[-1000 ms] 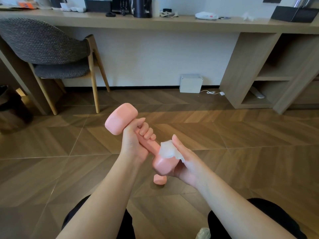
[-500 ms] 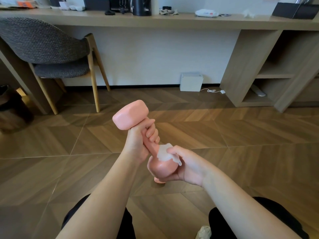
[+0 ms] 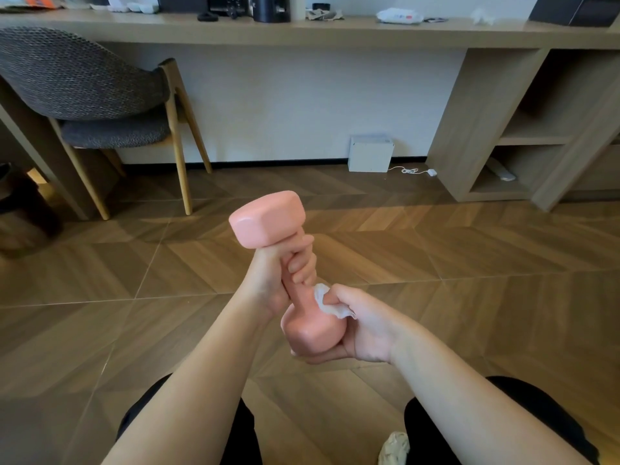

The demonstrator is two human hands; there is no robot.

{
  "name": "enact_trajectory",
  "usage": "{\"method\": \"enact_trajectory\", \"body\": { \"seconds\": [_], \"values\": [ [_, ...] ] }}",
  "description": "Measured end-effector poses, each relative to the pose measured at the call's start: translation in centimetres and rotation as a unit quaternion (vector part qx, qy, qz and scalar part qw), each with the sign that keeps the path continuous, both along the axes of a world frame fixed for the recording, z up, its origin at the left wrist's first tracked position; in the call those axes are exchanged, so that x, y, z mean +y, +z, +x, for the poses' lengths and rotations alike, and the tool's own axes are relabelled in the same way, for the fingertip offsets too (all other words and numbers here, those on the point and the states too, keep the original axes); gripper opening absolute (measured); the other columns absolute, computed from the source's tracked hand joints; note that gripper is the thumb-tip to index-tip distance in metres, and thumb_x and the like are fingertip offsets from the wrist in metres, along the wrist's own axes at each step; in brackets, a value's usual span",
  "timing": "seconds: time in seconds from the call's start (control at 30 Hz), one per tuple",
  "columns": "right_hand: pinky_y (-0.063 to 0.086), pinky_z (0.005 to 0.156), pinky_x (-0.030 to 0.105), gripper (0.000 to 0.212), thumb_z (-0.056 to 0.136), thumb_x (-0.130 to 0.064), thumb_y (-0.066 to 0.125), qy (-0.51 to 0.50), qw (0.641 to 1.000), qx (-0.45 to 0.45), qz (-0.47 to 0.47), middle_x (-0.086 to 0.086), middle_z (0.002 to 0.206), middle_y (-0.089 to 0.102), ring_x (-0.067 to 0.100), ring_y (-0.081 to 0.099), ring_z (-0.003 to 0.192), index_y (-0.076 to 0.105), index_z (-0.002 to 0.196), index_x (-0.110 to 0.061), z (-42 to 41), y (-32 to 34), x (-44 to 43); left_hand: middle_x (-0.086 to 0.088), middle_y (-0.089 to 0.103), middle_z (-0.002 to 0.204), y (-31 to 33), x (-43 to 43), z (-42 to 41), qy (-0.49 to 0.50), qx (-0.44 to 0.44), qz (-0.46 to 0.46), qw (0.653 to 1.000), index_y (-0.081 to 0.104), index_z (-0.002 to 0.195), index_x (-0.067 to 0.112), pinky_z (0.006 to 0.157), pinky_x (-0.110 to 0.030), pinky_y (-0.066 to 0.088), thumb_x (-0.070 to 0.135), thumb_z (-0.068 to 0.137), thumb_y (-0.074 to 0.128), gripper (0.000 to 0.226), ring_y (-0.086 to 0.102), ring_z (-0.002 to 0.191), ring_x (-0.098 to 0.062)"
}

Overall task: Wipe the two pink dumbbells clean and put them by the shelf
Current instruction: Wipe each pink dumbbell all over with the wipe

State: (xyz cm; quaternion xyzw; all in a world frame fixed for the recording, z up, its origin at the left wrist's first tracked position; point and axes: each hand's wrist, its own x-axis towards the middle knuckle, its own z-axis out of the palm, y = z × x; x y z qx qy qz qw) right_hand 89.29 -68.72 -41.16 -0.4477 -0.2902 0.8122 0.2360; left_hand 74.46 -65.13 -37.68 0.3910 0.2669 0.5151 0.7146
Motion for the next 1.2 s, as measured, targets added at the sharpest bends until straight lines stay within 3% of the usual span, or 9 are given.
{"method": "enact_trajectory", "body": {
  "seconds": [0.1,0.23,0.3,0.5,0.63,0.7,0.93,1.07,1.2],
  "values": [
    [0.057,0.083,0.050,0.061,0.071,-0.019,0.057,0.002,1.000,0.017,0.003,0.026,0.116,0.063,0.047,0.064,0.103,0.054,0.130,-0.002,0.0,0.2,-0.1,0.001,0.026,0.043,-0.2,0.3,-0.5,-0.021,-0.007,0.008,1.000,0.027,0.061,0.017,0.041,-0.024,0.033,0.004,0.073,0.059,0.037,0.026,0.035,-0.012],
    [0.059,0.072,0.042,0.018,0.092,-0.021,0.052,-0.031,0.998,-0.058,0.013,0.011,0.095,0.063,0.026,0.066,0.079,0.056,0.107,-0.013,-0.6,0.3,-0.1,0.000,0.023,0.045,-0.4,0.3,-0.8,-0.081,-0.030,0.019,0.996,0.020,0.063,0.014,0.041,-0.023,0.032,0.008,0.072,0.062,0.043,0.027,0.035,-0.011],
    [0.060,0.063,0.038,0.017,0.095,-0.023,0.050,-0.047,0.996,-0.074,0.012,0.009,0.092,0.061,0.019,0.066,0.070,0.053,0.111,-0.016,-1.0,-0.1,-0.1,-0.001,0.023,0.046,-0.1,0.1,-0.7,-0.086,-0.015,0.007,0.996,0.022,0.063,0.015,0.042,-0.024,0.033,0.007,0.075,0.062,0.042,0.028,0.036,-0.012],
    [0.061,0.065,0.042,0.023,0.094,-0.016,0.053,-0.139,0.989,-0.056,0.012,0.012,0.097,0.067,0.024,0.066,0.081,0.063,0.113,-0.007,-1.2,-0.6,0.1,-0.007,0.050,0.055,0.1,0.0,0.5,0.110,0.155,-0.019,0.982,0.052,0.061,0.012,0.061,-0.034,0.044,0.023,0.079,0.072,0.029,0.049,0.050,-0.019],
    [0.057,0.082,0.059,0.031,0.088,-0.007,0.053,-0.182,0.981,-0.058,0.024,0.021,0.119,0.068,0.038,0.068,0.106,0.067,0.115,-0.003,-1.0,-0.4,0.3,-0.007,0.058,0.063,0.0,-0.5,1.6,0.248,0.183,-0.035,0.951,0.063,0.079,0.015,0.064,-0.037,0.051,0.032,0.087,0.074,0.022,0.058,0.055,-0.020],
    [0.058,0.080,0.057,0.028,0.088,-0.007,0.053,-0.190,0.980,-0.052,0.030,0.021,0.117,0.069,0.040,0.067,0.109,0.069,0.111,-0.004,-1.2,-0.3,0.1,-0.007,0.061,0.070,0.2,-0.7,1.8,0.278,0.196,-0.020,0.940,0.064,0.086,0.020,0.063,-0.036,0.053,0.039,0.086,0.074,0.021,0.061,0.061,-0.021],
    [0.060,0.060,0.042,0.028,0.090,-0.008,0.055,-0.233,0.972,-0.026,0.017,0.018,0.107,0.072,0.034,0.069,0.092,0.064,0.116,-0.003,-2.4,-0.7,-0.5,-0.008,0.066,0.096,-0.2,-0.7,2.3,0.319,0.195,-0.035,0.927,0.056,0.115,0.021,0.062,-0.025,0.054,0.064,0.072,0.063,0.061,0.064,0.078,-0.018],
    [0.059,0.055,0.039,0.031,0.092,-0.007,0.056,-0.264,0.964,-0.020,-0.003,0.015,0.104,0.072,0.028,0.072,0.088,0.059,0.122,-0.004,-2.9,-1.1,-0.5,-0.004,0.058,0.072,-0.4,-0.6,2.3,0.315,0.201,-0.054,0.926,0.059,0.092,0.010,0.062,-0.031,0.052,0.061,0.087,0.060,0.052,0.058,0.062,-0.016],
    [0.062,0.065,0.042,0.038,0.090,-0.016,0.058,-0.237,0.970,-0.063,-0.001,0.014,0.107,0.071,0.026,0.073,0.085,0.053,0.127,-0.008,-4.1,-1.8,-0.2,-0.001,0.051,0.059,-0.3,-0.7,2.2,0.290,0.227,-0.024,0.929,0.055,0.077,0.011,0.056,-0.032,0.044,0.070,0.072,0.057,0.059,0.049,0.052,-0.014]
  ]
}}
